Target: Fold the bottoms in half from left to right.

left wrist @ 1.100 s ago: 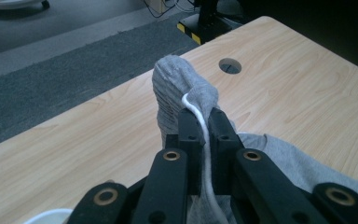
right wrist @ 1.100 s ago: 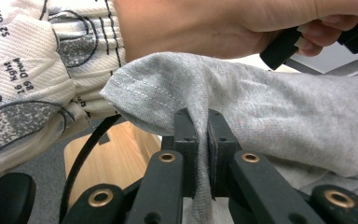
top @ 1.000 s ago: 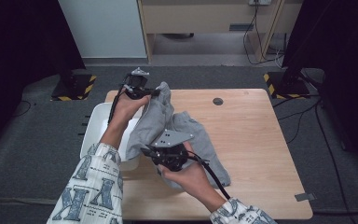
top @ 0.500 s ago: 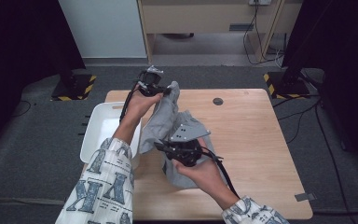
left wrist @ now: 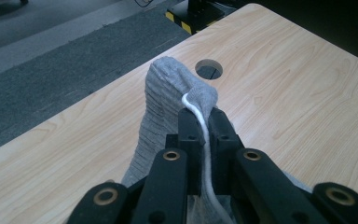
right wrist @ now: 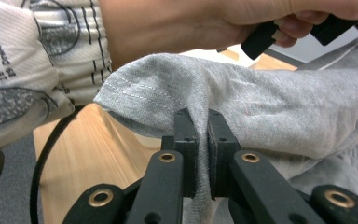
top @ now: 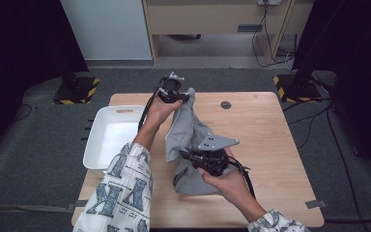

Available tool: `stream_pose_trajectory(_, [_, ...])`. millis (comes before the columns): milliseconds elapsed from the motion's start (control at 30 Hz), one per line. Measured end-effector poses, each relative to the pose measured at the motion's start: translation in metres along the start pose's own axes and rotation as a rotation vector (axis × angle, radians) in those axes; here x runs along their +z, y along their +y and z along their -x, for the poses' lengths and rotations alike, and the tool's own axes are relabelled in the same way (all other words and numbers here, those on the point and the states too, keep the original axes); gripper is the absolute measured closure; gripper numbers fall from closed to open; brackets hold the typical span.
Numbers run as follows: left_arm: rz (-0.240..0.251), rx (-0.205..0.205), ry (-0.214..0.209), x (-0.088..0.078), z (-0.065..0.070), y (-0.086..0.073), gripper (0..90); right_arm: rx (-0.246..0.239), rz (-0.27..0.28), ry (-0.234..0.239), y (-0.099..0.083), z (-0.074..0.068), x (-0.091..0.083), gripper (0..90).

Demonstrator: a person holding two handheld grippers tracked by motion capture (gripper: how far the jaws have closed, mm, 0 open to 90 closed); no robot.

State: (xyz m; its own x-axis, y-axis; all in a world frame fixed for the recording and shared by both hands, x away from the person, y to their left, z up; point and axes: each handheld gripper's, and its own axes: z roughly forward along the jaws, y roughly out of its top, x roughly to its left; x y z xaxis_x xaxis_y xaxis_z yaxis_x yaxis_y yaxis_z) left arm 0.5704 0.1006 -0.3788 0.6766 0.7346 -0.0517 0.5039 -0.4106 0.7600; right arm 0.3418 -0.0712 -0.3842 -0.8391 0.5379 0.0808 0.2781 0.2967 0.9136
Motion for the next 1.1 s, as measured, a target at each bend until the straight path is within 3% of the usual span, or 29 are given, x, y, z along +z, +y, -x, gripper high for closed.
stream_pose_trajectory(200, [-0.029, 0.006, 0.007, 0.011, 0.004, -0.003, 85.8, 0.009, -0.02, -0.007, -0.014, 0.004, -0.003, 85.5])
stream_pose_trajectory(533, [-0.034, -0.005, 0.013, 0.023, 0.01, -0.003, 85.8, 0.018, -0.037, -0.015, -0.027, 0.008, -0.006, 85.5])
stream_pose_trajectory(1100, [-0.089, -0.002, -0.004, 0.049, 0.02, -0.012, 85.7, 0.045, -0.079, -0.02, -0.052, 0.015, -0.007, 85.3])
